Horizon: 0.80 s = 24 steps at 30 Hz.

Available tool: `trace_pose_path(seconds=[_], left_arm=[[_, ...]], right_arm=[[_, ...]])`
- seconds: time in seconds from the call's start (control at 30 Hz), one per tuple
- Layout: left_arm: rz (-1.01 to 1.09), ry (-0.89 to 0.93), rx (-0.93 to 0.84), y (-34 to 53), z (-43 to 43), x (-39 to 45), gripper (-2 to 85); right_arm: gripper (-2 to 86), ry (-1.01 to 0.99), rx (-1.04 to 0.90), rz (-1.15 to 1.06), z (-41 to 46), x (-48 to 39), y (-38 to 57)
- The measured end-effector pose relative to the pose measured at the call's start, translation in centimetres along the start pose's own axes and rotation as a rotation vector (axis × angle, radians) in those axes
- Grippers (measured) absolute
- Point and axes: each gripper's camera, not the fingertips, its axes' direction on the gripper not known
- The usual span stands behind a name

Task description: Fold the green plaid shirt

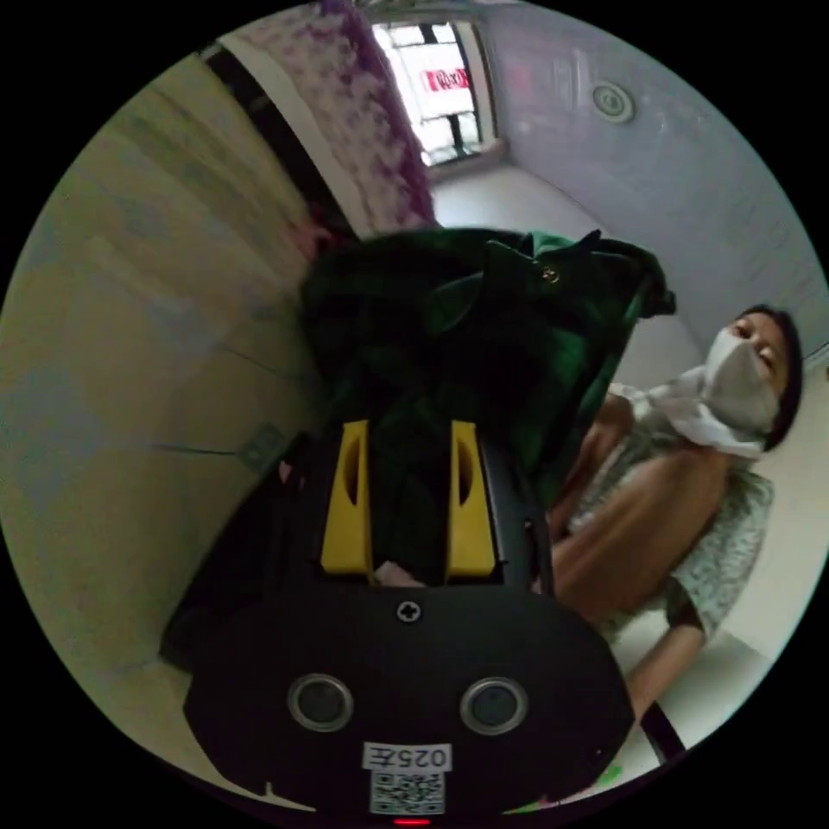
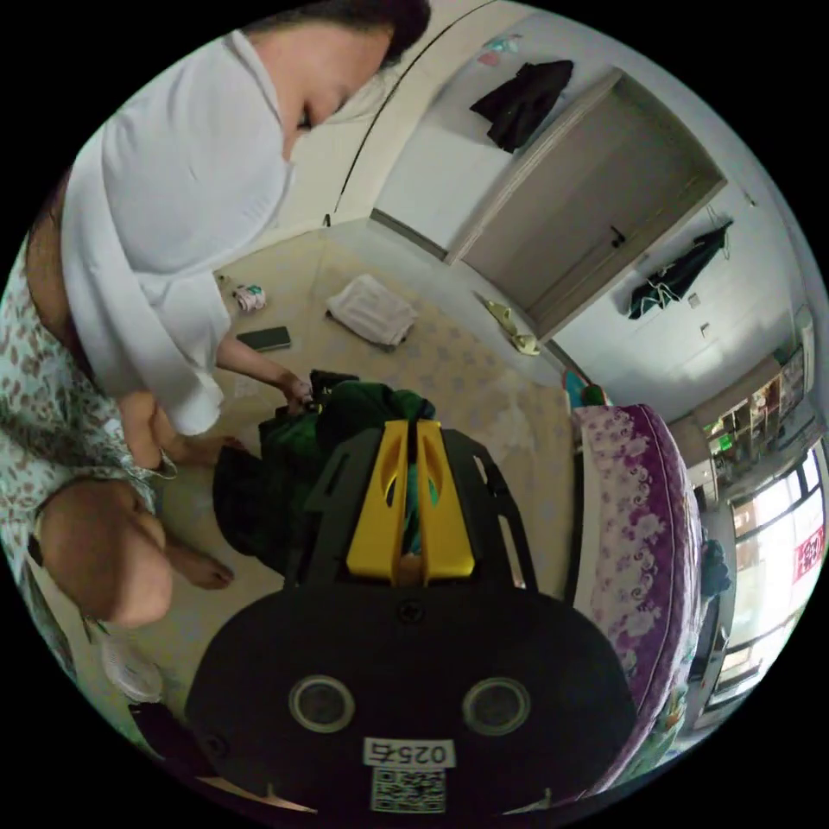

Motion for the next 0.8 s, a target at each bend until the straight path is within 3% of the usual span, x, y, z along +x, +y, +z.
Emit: trace_pose_path(seconds=[0.07, 0.13, 0.17, 0.27, 0.33, 0.37, 0.43, 0.5, 0.63, 0.73, 0.8], left_arm=[[0.007, 0.088, -0.149, -0.6, 3.5, 0.9, 7.4], [0.0, 0.233, -0.192, -0.5, 6.7, 2.8, 0.3], [-0.016, 0.211, -0.181, -0.5, 7.0, 3.5, -0.1], [0.078, -0.241, 0.063, -0.7, 4.6, 10.3, -1.4], [0.148, -0.667, 0.427, -0.2, 0.1, 18.3, -1.5], [0.178, -0.734, 0.505, -0.1, -0.8, 20.5, -1.5], [0.322, -1.047, 0.711, -0.7, -2.3, 29.8, -1.5], [0.424, -1.253, 0.739, -2.1, -1.6, 35.3, -1.5], [0.599, -1.455, 1.023, -2.2, 2.5, 44.9, -1.4], [0.722, -1.744, 1.09, -2.7, 7.4, 52.5, -1.2], [0.76, -1.651, 1.202, -2.5, 8.4, 56.6, -1.3]], right_arm=[[-0.9, -0.048, 0.01, 0.091, -3.2, 0.2, 1.5], [-0.9, -0.069, 0.015, 0.207, -6.6, 0.4, 3.9], [-0.9, -0.054, 0.007, 0.226, -7.3, 0.3, 4.4], [-0.9, 0.095, -0.055, 0.271, -10.5, -0.3, 7.3], [-0.9, 0.162, -0.059, 0.351, -13.3, 0.3, 9.8], [-0.9, 0.177, -0.05, 0.372, -13.9, 0.5, 10.4], [-0.9, 0.211, 0.07, 0.435, -16.8, 1.0, 12.6], [-1.0, 0.255, 0.208, 0.45, -19.5, 1.4, 13.6], [-1.0, 0.406, 0.325, 0.442, -24.7, 2.6, 14.0], [-1.0, 0.487, 0.369, 0.452, -28.3, 1.6, 14.9], [-1.0, 0.542, 0.399, 0.453, -30.6, 0.0, 15.9]])
